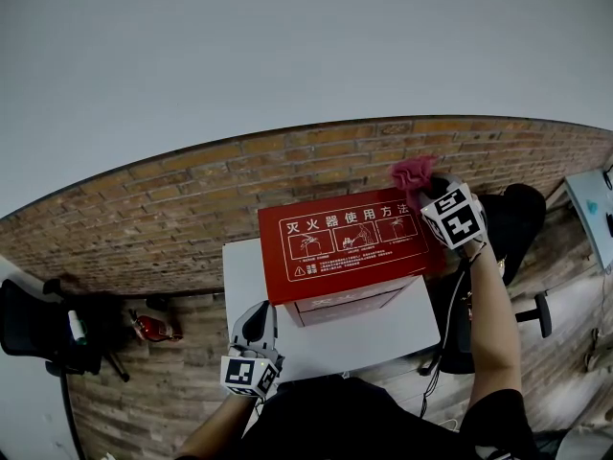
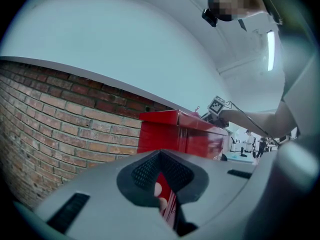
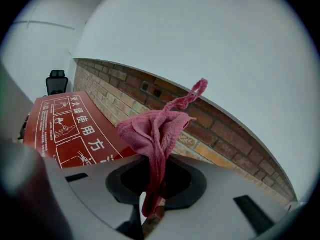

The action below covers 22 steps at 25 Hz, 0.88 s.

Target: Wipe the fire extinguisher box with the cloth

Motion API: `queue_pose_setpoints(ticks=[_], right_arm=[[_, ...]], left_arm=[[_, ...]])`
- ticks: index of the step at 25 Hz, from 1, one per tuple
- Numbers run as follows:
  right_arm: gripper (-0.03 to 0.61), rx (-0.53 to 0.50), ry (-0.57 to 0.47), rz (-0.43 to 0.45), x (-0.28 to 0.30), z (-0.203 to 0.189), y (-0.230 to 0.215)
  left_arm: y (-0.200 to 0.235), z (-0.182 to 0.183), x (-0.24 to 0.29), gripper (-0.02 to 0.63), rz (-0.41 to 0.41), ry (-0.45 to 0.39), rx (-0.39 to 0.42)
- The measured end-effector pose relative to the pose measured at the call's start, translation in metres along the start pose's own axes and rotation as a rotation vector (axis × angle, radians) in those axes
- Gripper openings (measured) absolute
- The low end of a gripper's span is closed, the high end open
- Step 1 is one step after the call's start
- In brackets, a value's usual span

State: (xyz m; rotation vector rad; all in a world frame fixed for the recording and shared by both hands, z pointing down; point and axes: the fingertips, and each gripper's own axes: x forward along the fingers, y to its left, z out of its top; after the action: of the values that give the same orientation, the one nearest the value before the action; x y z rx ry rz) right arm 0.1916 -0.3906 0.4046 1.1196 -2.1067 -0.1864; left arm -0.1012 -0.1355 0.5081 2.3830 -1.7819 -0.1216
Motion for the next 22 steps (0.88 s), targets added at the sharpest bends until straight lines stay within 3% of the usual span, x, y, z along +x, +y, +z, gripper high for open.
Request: queue_pose_setpoints(ticks=[22], right_arm=[[0.069, 0.003, 0.028, -0.041, -0.028, -0.018, 0.007]], left_arm=[[-0.001, 0.002, -0.002, 0.034, -0.051, 0.010, -0.001]])
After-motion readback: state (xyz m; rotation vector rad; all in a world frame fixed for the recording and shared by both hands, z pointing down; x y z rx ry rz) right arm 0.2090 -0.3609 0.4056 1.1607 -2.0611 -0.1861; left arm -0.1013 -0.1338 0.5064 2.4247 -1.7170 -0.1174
